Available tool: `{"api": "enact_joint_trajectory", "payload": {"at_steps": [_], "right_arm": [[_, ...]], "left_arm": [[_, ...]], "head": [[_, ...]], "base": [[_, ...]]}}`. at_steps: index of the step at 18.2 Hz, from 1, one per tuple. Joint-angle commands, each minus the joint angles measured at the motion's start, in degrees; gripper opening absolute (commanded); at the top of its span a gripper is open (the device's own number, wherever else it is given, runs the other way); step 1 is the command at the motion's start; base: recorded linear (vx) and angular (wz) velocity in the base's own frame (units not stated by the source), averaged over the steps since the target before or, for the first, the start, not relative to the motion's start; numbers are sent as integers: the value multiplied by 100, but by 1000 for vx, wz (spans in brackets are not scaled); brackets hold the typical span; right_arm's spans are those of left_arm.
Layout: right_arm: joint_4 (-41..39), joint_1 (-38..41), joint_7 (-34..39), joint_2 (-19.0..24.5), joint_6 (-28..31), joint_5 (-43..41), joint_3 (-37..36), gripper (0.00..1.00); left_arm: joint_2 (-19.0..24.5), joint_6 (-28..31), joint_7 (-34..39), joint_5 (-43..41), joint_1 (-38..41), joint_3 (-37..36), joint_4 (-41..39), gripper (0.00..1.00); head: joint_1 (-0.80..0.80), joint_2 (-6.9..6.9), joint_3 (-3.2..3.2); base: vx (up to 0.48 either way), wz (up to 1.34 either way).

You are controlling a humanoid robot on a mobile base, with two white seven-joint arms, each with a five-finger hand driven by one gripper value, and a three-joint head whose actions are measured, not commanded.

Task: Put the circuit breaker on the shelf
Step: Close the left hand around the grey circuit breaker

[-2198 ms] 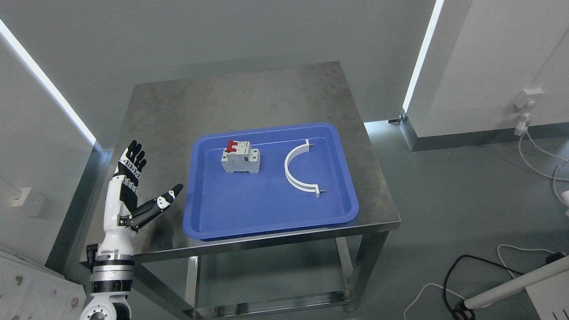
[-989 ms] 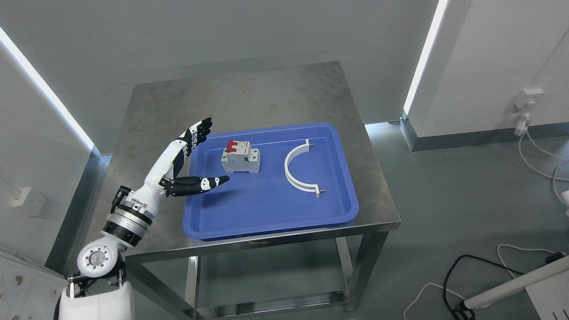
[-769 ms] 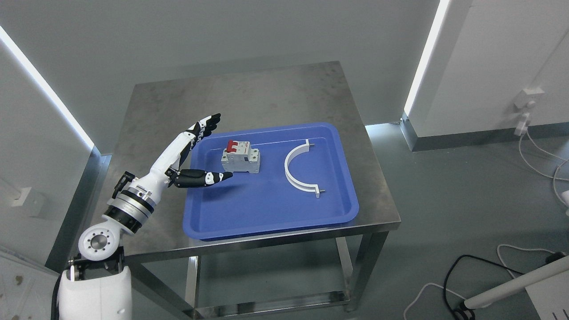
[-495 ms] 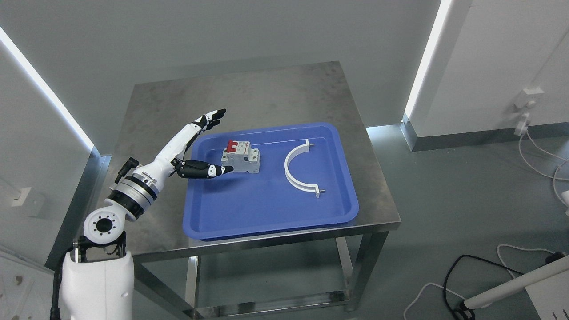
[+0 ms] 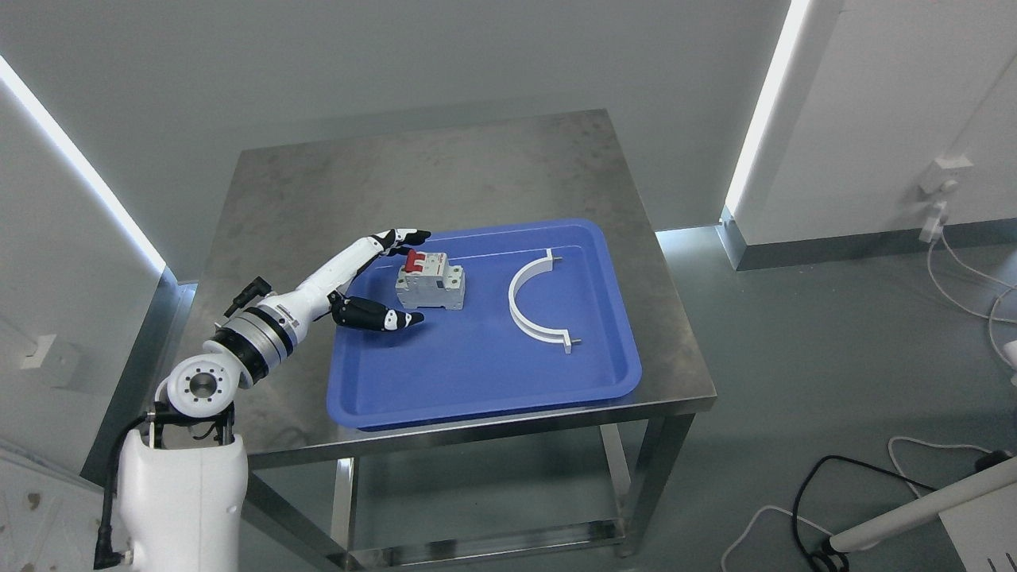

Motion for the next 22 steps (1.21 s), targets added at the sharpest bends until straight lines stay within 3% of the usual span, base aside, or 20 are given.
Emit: {"api": "enact_joint_trajectory", "payload": {"at_steps": [1,11,22], "right_arm": [[0,0,-2,-100,-4,0,0,100],[0,0,-2,-100,-4,0,0,100],[0,0,-2,-100,-4,0,0,100]], "left_arm": [[67,-10,-17,-128,-125,-108,255,76],[76,-36,-26,-155,-318,-108,369,62],[-170,-63,-35,-251,-318,-319,510,58]], "head": [[0,0,0],[0,0,0],[0,0,0]], "base": [[0,0],[0,0],[0,0]]}}
